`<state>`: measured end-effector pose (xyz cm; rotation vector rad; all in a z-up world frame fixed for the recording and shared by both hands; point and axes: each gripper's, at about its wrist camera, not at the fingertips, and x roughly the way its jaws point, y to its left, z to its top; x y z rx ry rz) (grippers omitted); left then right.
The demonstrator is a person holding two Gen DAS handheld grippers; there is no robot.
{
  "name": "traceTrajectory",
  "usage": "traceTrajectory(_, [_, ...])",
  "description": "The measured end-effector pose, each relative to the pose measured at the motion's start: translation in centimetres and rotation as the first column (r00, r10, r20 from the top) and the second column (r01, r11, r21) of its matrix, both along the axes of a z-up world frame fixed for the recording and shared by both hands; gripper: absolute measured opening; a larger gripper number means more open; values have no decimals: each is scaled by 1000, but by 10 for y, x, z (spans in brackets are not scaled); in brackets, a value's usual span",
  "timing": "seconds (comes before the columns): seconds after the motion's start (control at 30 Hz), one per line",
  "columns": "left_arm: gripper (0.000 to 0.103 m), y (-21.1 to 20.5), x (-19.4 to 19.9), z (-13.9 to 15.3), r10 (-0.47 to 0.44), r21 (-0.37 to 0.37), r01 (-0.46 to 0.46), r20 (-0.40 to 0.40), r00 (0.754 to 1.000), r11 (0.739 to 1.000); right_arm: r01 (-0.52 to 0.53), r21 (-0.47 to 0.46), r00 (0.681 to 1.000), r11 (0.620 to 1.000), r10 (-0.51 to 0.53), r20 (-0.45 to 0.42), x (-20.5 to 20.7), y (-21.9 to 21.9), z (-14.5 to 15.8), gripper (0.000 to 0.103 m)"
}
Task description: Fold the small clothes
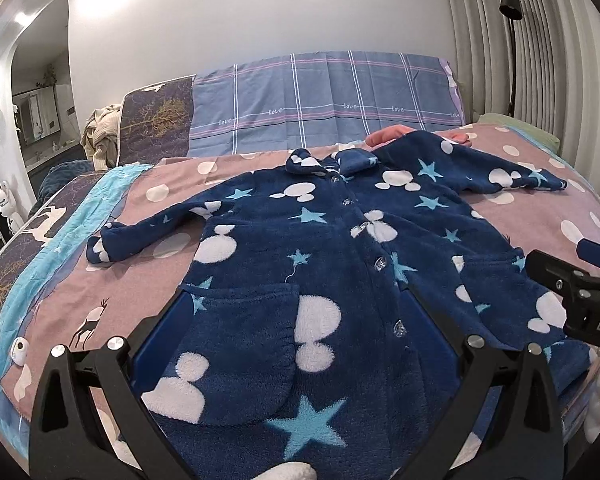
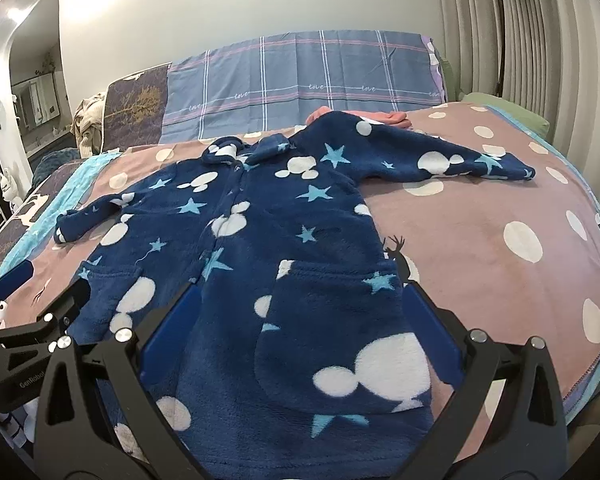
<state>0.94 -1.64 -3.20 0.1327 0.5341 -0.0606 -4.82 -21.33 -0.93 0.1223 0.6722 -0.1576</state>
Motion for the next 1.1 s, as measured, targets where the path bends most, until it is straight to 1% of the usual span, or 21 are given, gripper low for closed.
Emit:
traceTrajectory(0.47, [102, 1, 2, -4, 0, -1, 0, -19, 1000, 1000, -20, 0, 1000, 1000, 20, -9, 3, 5, -3, 101])
traceTrajectory(0.7, [102, -2, -2, -3, -10, 26, 10, -2, 1000, 1000, -26, -1, 999, 1000, 26, -22, 5, 7, -5, 101])
traceTrajectory(1.1, [102, -4, -2, -3, -26, 29, 26, -11, 1000, 999, -26, -1, 999, 1000, 26, -28, 6, 9, -6, 101])
